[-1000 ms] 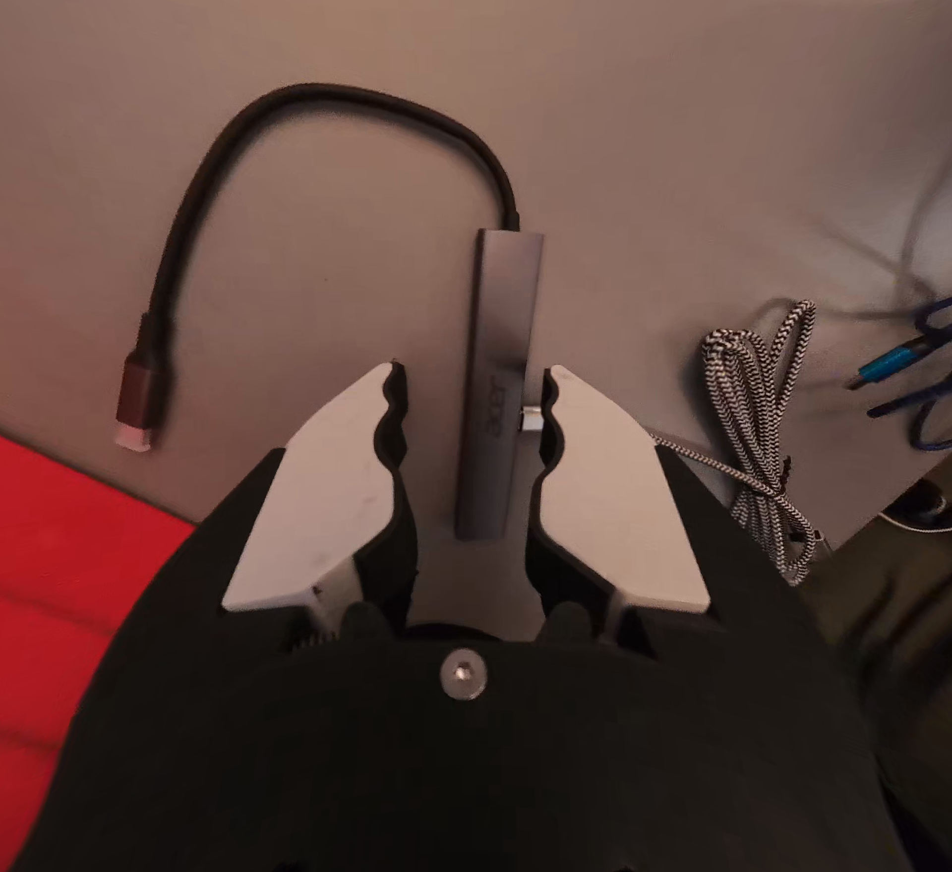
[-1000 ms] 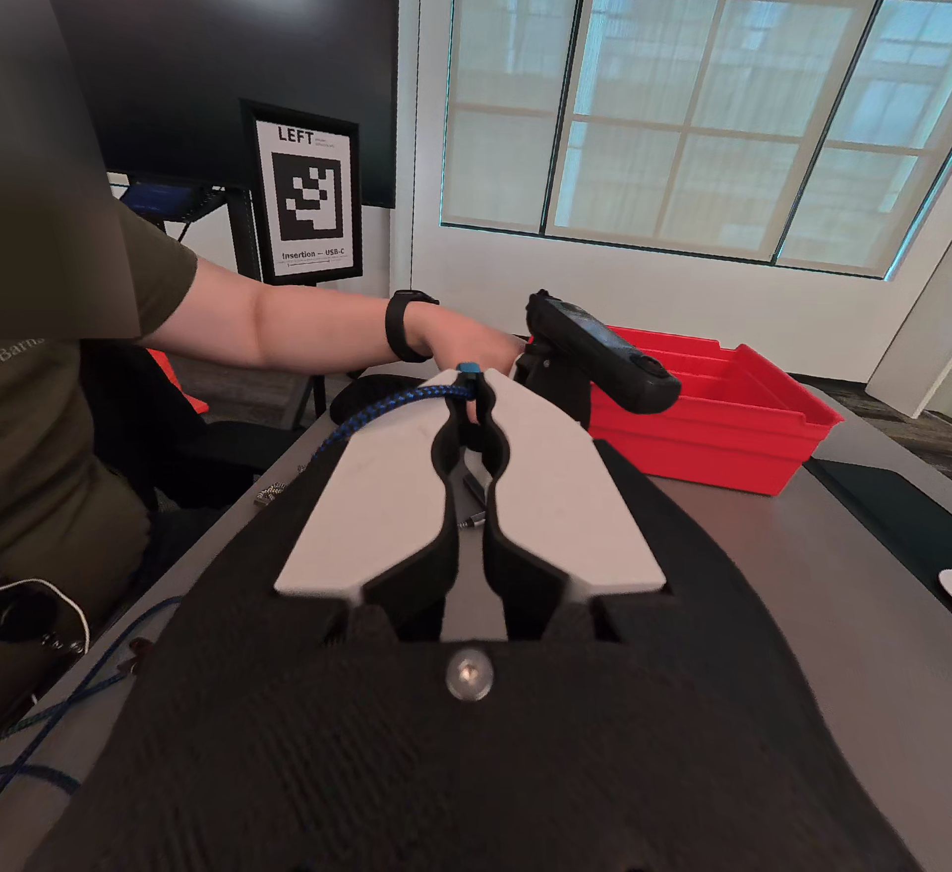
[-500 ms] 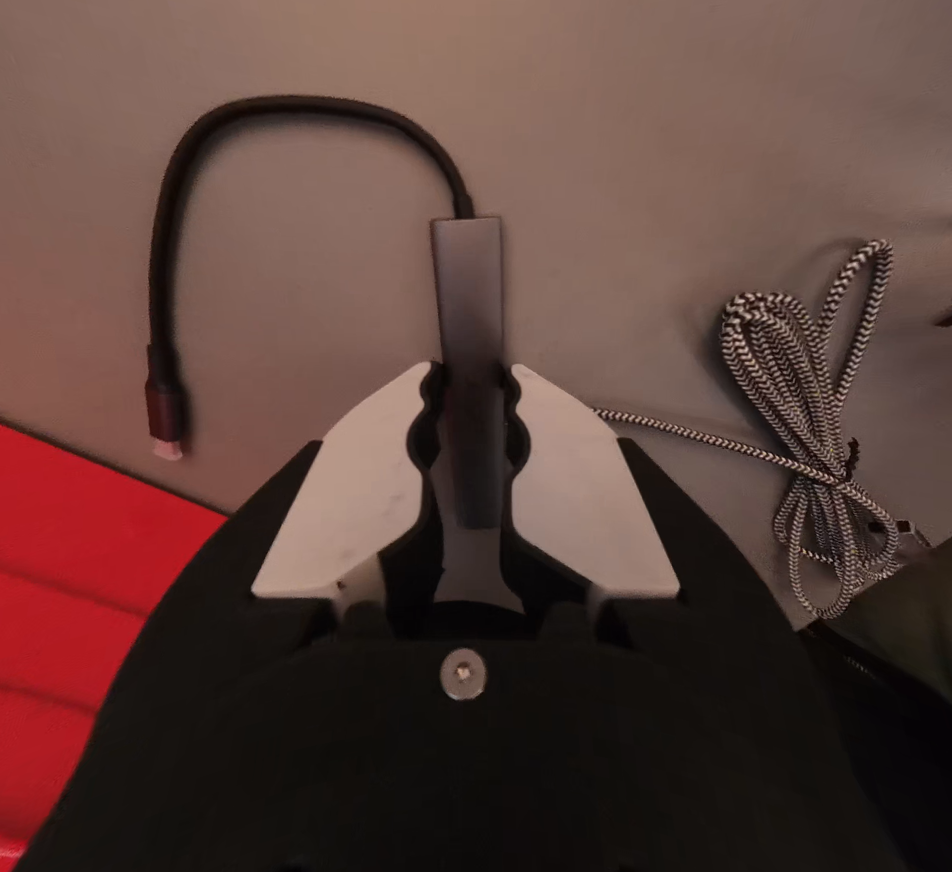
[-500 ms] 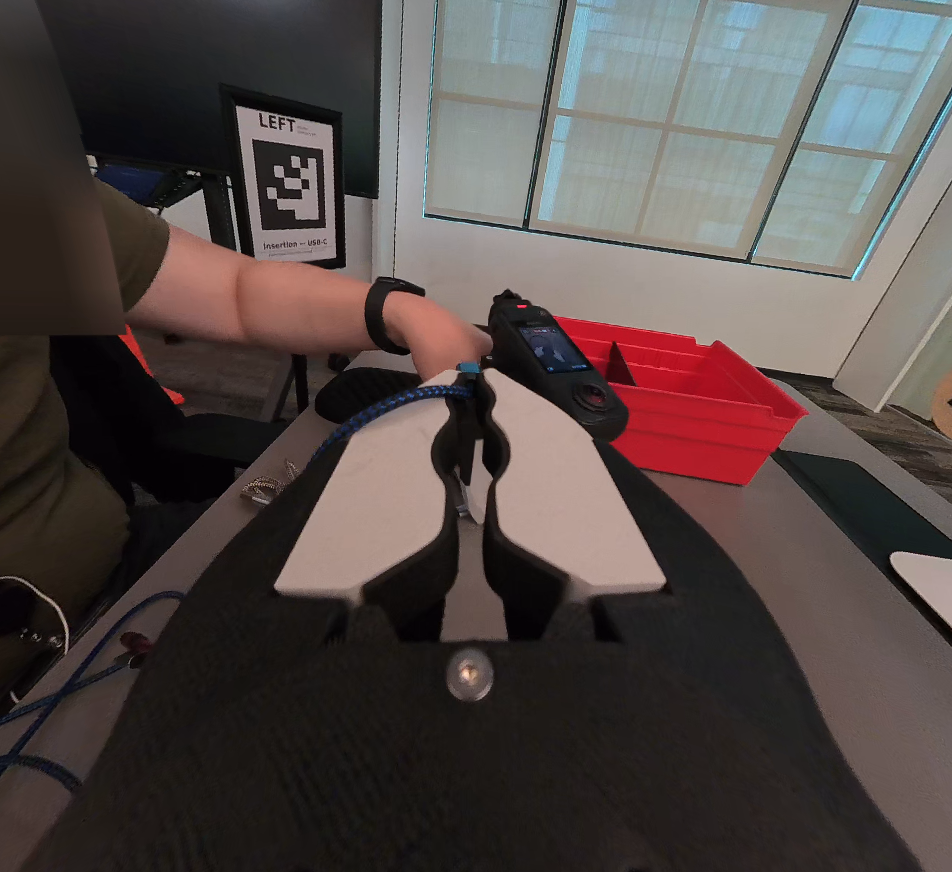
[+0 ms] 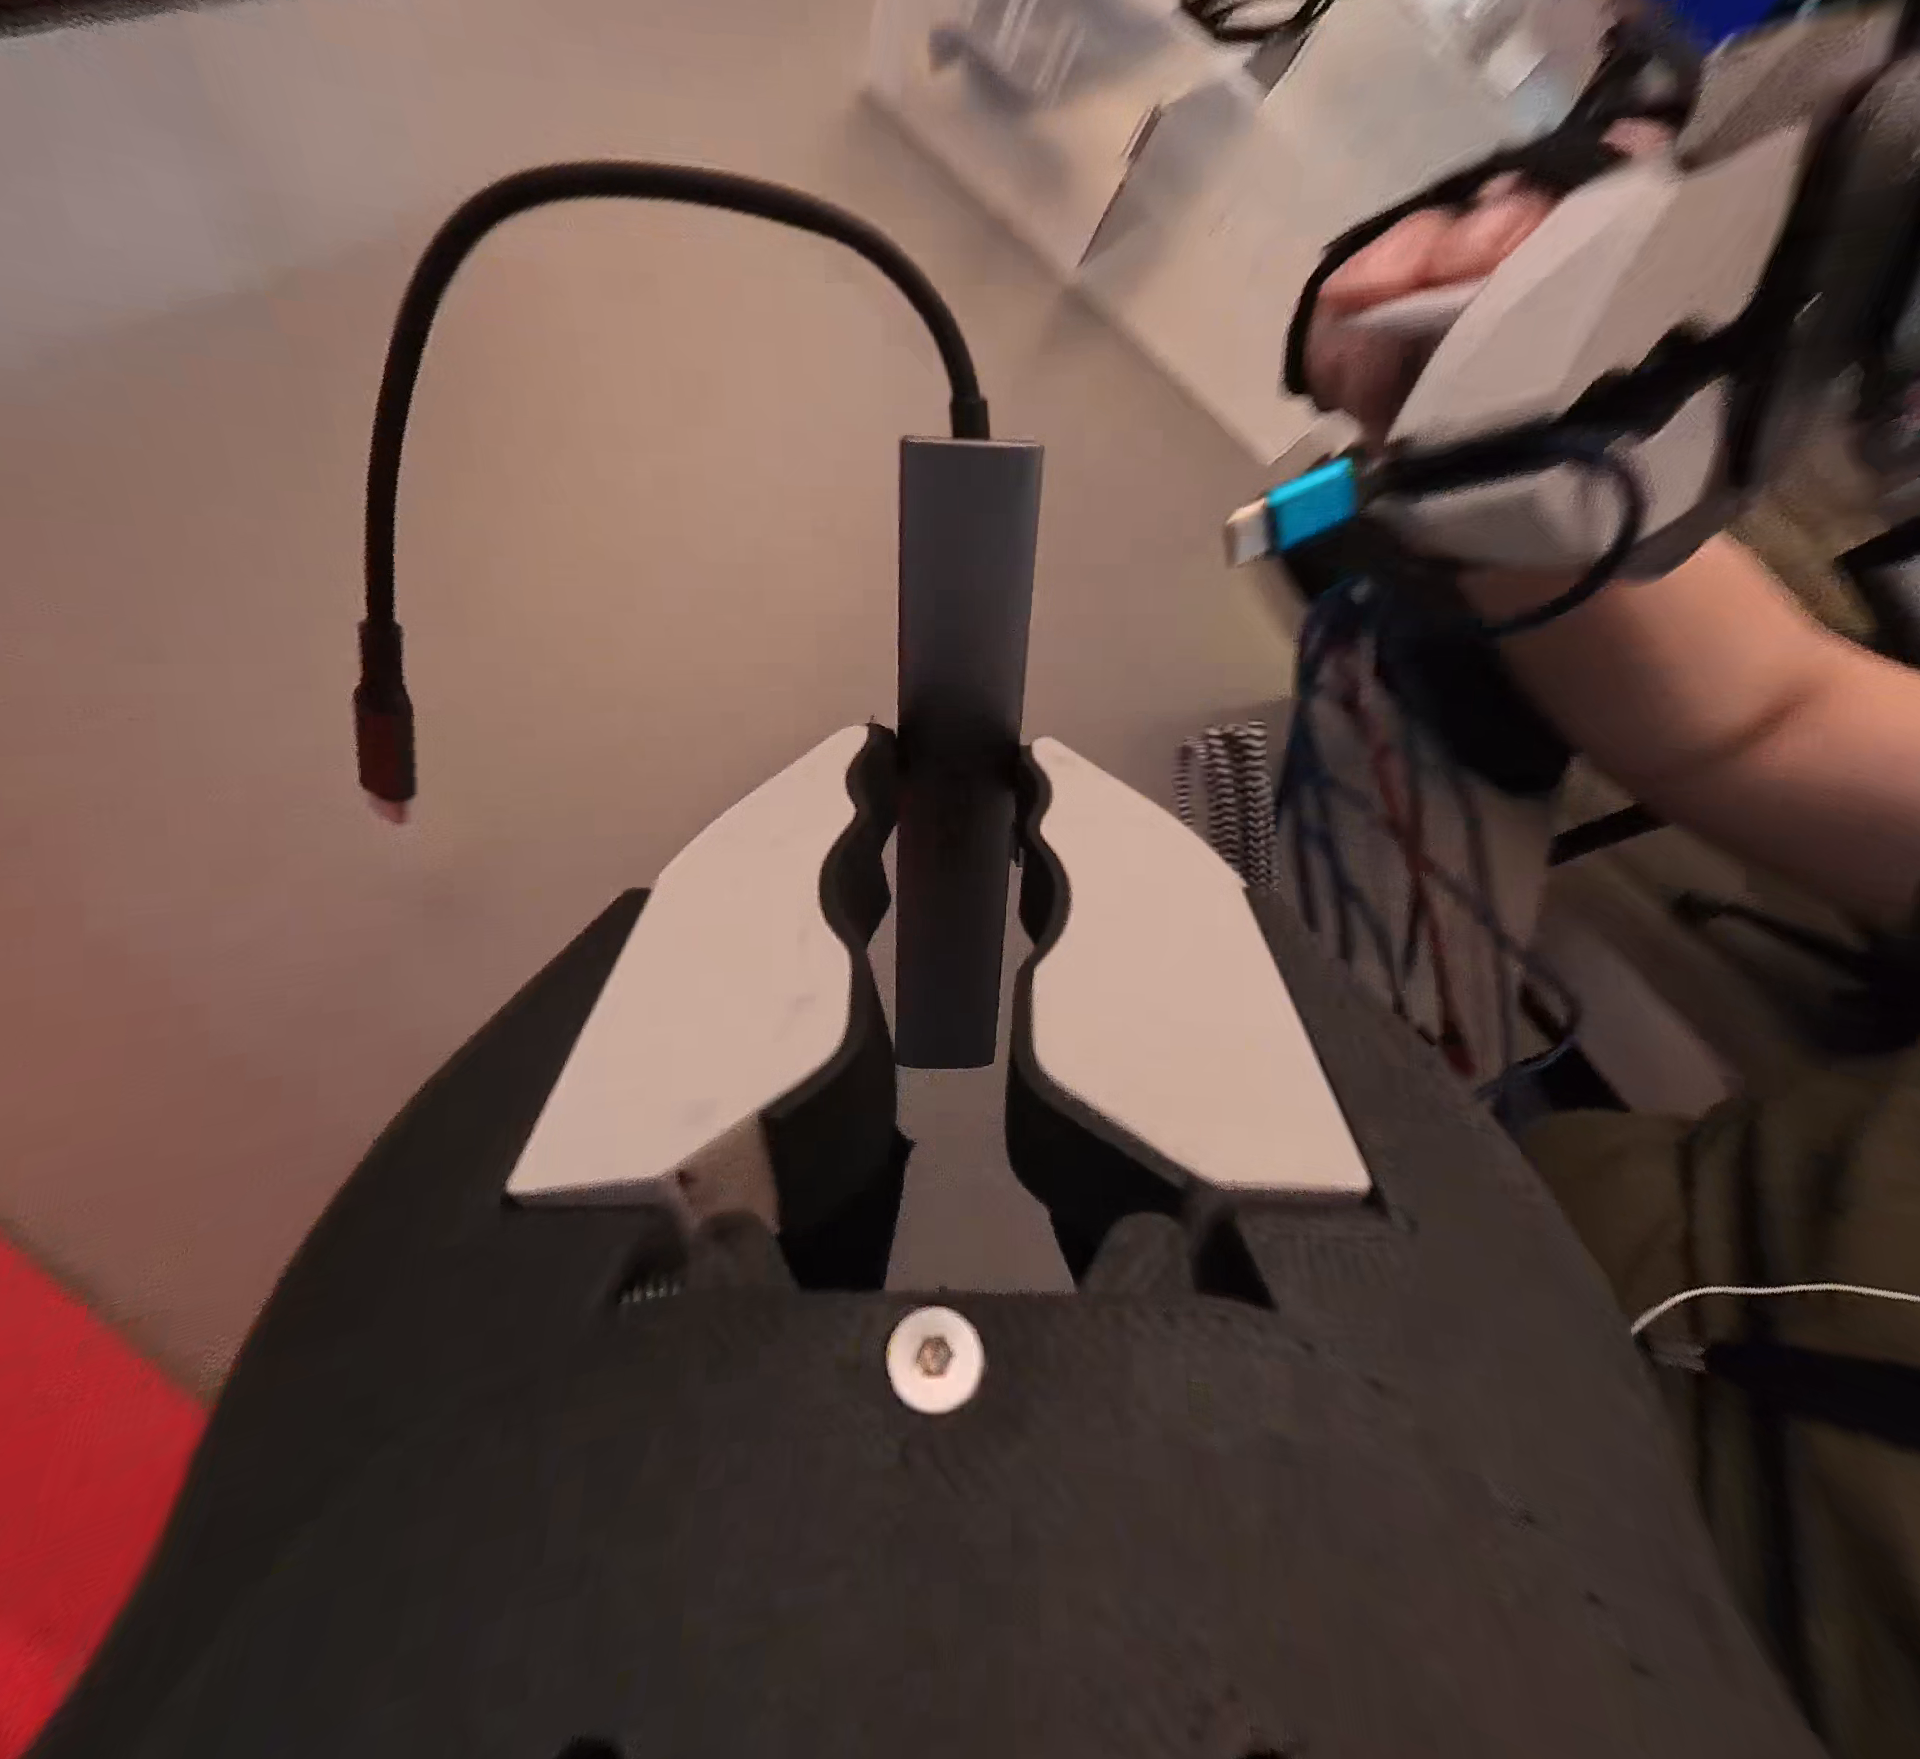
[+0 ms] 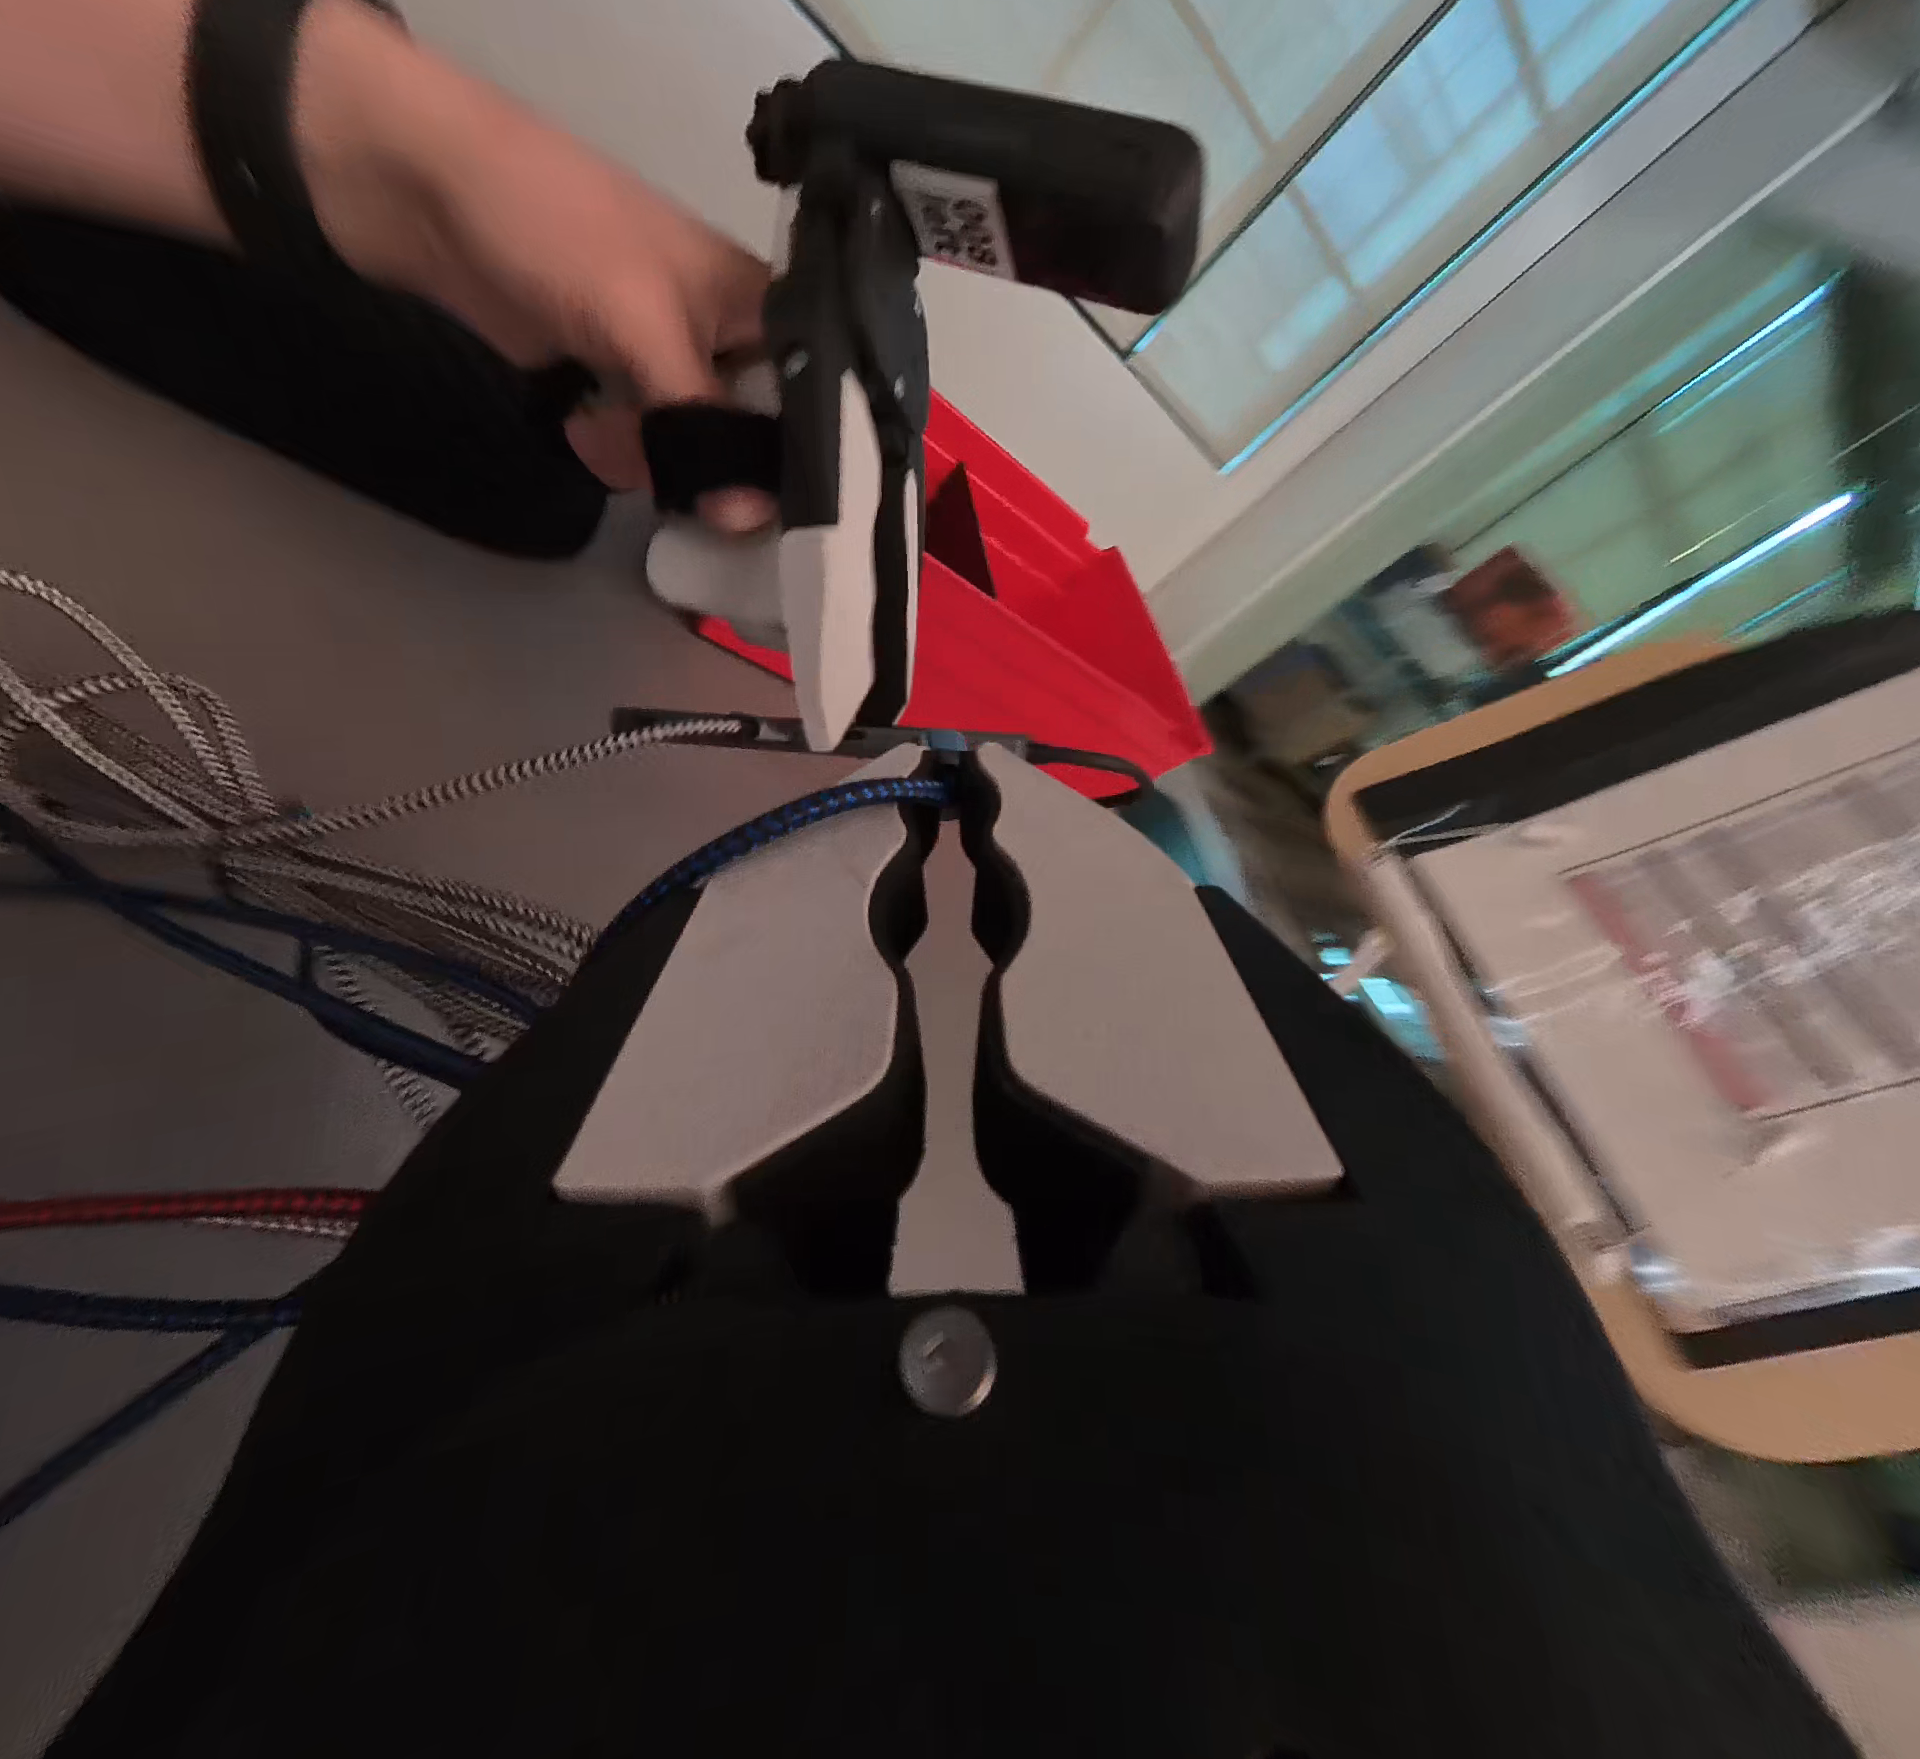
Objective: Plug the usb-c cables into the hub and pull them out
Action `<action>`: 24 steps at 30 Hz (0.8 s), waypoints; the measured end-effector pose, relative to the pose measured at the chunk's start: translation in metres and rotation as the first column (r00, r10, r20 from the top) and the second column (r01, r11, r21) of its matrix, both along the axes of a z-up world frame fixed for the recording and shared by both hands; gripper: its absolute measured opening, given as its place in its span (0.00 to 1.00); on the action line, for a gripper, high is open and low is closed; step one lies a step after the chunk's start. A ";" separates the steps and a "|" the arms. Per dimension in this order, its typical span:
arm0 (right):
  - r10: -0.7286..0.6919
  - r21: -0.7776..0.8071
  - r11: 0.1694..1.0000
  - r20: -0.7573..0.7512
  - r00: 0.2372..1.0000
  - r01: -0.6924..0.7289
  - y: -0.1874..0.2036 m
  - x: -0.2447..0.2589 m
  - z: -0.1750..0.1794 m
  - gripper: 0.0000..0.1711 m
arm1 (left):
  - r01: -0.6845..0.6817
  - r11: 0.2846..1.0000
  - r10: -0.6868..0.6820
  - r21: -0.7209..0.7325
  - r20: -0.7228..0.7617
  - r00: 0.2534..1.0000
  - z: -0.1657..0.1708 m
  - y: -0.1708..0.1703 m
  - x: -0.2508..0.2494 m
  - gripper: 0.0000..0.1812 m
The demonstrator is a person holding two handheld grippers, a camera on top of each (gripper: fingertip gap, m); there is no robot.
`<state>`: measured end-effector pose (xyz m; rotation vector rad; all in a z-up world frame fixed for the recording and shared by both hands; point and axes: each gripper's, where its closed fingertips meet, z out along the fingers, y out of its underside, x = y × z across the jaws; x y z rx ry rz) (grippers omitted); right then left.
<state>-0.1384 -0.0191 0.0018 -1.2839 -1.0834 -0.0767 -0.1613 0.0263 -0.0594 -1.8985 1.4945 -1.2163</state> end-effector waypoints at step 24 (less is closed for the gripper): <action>-0.204 0.093 0.976 0.084 0.975 0.196 0.016 -0.005 -0.002 0.02 | -0.104 0.987 0.093 0.123 0.091 0.992 0.021 -0.009 0.013 0.12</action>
